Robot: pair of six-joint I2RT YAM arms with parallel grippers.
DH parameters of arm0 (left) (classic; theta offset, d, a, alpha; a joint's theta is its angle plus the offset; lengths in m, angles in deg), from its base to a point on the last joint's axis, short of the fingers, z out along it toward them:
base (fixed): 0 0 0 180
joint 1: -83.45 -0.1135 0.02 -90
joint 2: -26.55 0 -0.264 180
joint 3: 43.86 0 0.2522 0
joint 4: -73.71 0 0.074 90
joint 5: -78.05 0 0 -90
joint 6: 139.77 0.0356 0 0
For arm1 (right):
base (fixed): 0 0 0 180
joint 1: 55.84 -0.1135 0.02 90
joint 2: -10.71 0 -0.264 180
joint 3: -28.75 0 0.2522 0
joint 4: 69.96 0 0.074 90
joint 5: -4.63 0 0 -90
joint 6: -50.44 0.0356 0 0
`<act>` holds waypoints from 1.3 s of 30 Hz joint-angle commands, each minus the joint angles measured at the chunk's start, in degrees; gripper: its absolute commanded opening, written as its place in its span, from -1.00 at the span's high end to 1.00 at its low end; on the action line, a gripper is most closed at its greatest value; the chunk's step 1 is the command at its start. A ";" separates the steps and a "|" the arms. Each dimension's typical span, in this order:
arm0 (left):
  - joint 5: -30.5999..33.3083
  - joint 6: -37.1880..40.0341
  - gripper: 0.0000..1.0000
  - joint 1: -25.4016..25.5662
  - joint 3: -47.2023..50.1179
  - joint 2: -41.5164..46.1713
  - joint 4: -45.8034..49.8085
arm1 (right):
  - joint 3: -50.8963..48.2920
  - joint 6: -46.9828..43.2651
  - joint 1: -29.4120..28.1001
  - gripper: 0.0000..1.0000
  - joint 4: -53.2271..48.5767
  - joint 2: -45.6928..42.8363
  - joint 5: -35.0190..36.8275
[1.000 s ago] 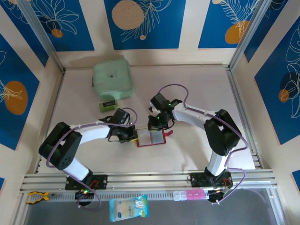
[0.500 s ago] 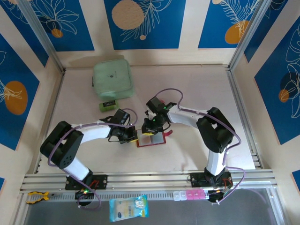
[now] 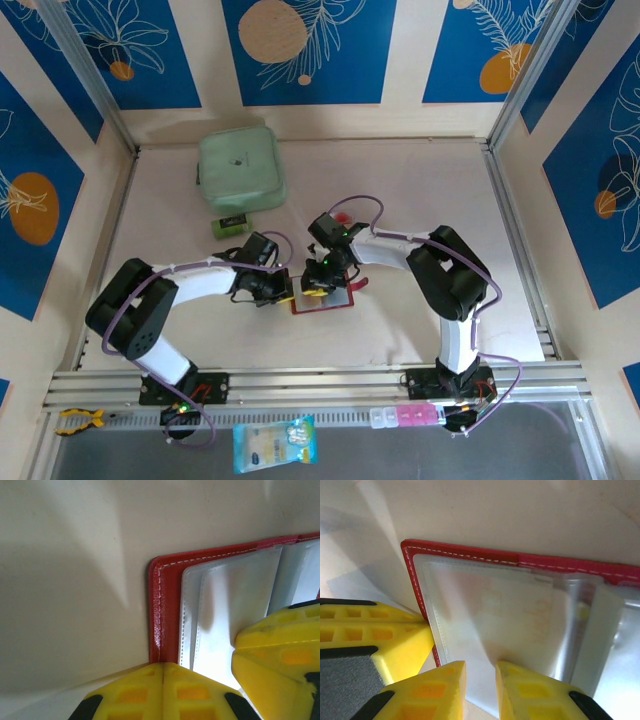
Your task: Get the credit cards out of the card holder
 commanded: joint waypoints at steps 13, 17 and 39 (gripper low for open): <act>2.40 2.46 0.91 0.20 -1.72 -1.74 6.14 | 0.94 -2.23 0.81 0.53 -6.07 0.15 3.59; 2.69 2.71 0.92 0.23 -1.98 -1.59 6.65 | 0.48 -3.24 1.13 0.53 -6.26 -0.44 3.47; -0.32 1.45 0.82 0.70 -7.08 3.58 8.11 | -11.11 -5.32 7.45 0.58 9.96 -1.94 -11.56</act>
